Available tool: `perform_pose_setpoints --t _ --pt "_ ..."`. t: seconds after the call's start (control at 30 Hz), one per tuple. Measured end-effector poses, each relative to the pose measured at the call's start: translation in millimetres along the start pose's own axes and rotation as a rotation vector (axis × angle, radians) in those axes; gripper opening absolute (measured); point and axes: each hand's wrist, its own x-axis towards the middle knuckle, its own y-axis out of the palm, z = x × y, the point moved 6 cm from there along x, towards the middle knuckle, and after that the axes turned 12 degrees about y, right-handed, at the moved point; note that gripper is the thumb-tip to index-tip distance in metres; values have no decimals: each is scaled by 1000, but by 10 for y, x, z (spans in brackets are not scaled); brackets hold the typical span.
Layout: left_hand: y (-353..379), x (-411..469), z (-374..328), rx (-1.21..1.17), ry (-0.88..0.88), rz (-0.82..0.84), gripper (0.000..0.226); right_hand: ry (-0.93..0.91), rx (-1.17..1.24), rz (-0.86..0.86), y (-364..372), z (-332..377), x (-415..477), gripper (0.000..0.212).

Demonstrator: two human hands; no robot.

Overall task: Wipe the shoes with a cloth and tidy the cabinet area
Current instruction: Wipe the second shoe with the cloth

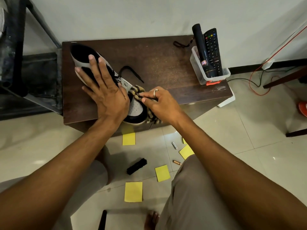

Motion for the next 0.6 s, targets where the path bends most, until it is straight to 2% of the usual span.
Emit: perform_pose_setpoints --t 0.23,0.5,0.6 --pt "17 4 16 10 -2 5 81 -97 -109 -45 95 340 416 26" --pt "22 3 14 7 14 11 79 48 -59 68 1 -34 -170 28" --pt "40 3 -2 12 42 12 77 88 -15 -2 51 -122 -265 29"
